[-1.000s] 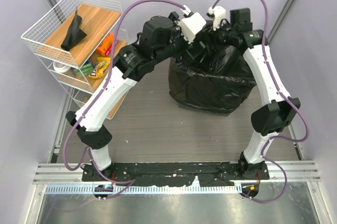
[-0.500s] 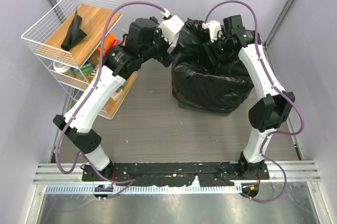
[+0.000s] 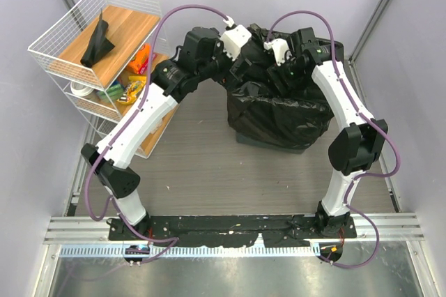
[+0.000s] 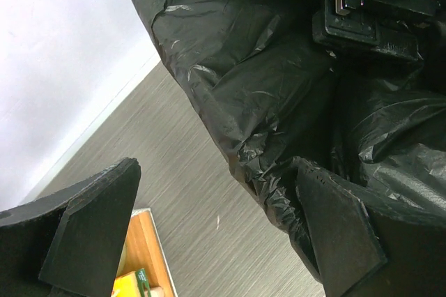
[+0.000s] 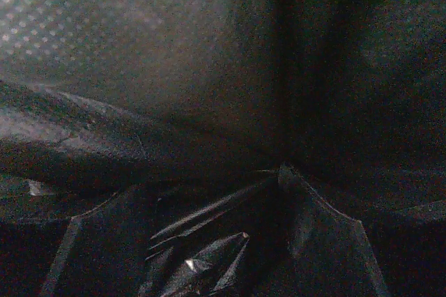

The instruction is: Put the trash bags into the trash bin

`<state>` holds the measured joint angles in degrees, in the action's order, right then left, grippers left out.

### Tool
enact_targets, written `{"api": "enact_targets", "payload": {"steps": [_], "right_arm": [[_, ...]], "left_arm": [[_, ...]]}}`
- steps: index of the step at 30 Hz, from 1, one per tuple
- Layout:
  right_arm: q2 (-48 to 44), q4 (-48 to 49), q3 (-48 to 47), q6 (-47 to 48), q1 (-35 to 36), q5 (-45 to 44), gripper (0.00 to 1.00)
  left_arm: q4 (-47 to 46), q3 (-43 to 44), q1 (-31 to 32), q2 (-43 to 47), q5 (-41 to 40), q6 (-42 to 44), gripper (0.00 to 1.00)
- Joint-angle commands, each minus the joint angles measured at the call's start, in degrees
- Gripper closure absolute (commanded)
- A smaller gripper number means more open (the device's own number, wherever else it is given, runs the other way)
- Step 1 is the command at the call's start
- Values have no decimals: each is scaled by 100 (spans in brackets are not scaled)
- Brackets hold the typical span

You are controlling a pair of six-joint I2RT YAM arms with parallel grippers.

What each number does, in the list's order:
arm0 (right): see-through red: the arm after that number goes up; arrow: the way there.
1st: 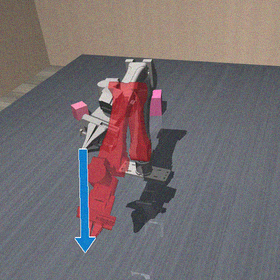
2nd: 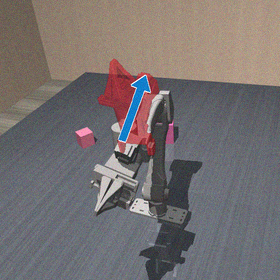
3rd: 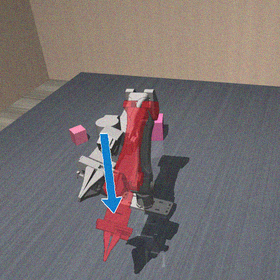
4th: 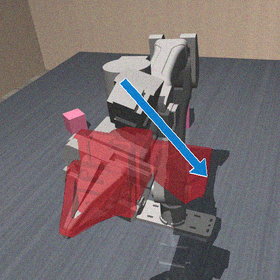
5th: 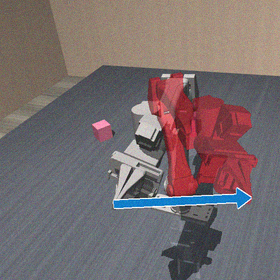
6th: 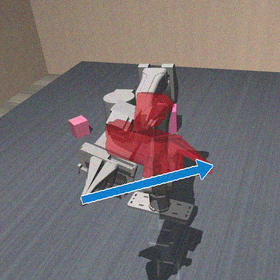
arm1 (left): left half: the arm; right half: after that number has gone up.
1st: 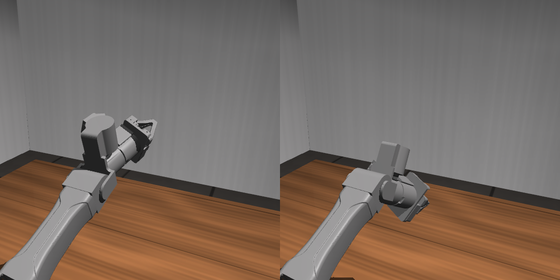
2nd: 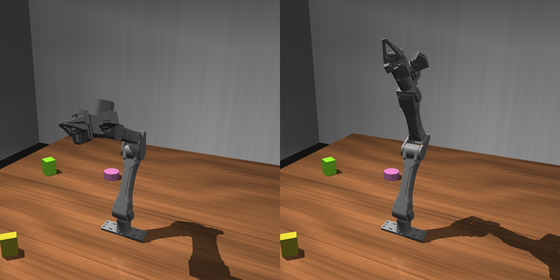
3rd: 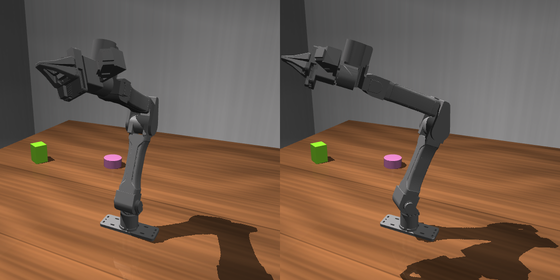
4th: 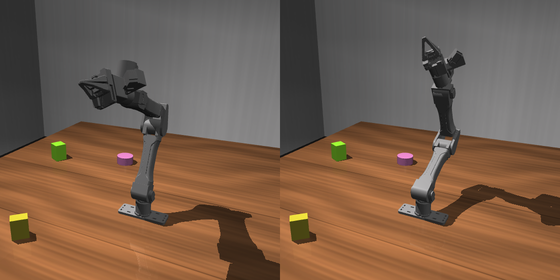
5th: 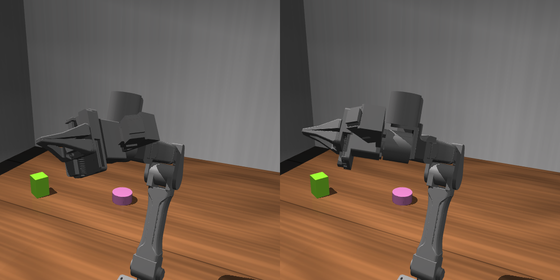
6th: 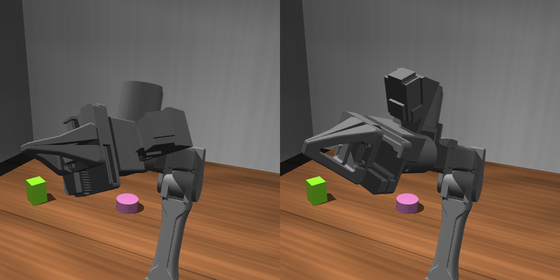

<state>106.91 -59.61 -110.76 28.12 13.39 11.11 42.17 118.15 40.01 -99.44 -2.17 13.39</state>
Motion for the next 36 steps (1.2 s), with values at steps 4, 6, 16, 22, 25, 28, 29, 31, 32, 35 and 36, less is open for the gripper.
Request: {"api": "enact_targets", "payload": {"steps": [4, 6, 16, 22, 25, 28, 29, 31, 32, 35, 36], "right_arm": [[-127, -128, -402, -43, 32, -30, 24], [-144, -252, -752, -52, 41, -22, 22], [-601, -463, -1562, -131, 32, -39, 18], [-804, -77, -1711, -245, 32, -249, 17], [-760, 81, -1931, -123, 32, -452, 13], [-462, 108, -2448, 167, 32, -671, 12], [-313, 108, -2537, 298, 32, -707, 12], [-128, 178, -2801, 500, 32, -856, 12], [-83, 213, -2828, 554, 32, -891, 12], [92, 371, -2854, 826, 32, -953, 11], [145, 363, -2872, 879, 24, -979, 11]], "left_arm": [[-271, 209, -46, 82, 121, -249, 0], [-245, 217, -55, 91, 77, -240, 1], [-490, 515, -160, 127, 42, -371, 0], [-728, 973, -257, -172, 68, -688, 0], [-588, 1210, -266, -330, 103, -671, 0], [-517, 1272, -266, -375, 103, -609, 0], [-543, 1246, -283, -357, 112, -592, 0], [-605, 1150, -301, -313, 129, -565, 0], [-614, 1114, -301, -304, 121, -539, 0], [-579, 1079, -318, -278, 95, -478, 0], [-570, 1079, -327, -269, 94, -469, 0]]}}
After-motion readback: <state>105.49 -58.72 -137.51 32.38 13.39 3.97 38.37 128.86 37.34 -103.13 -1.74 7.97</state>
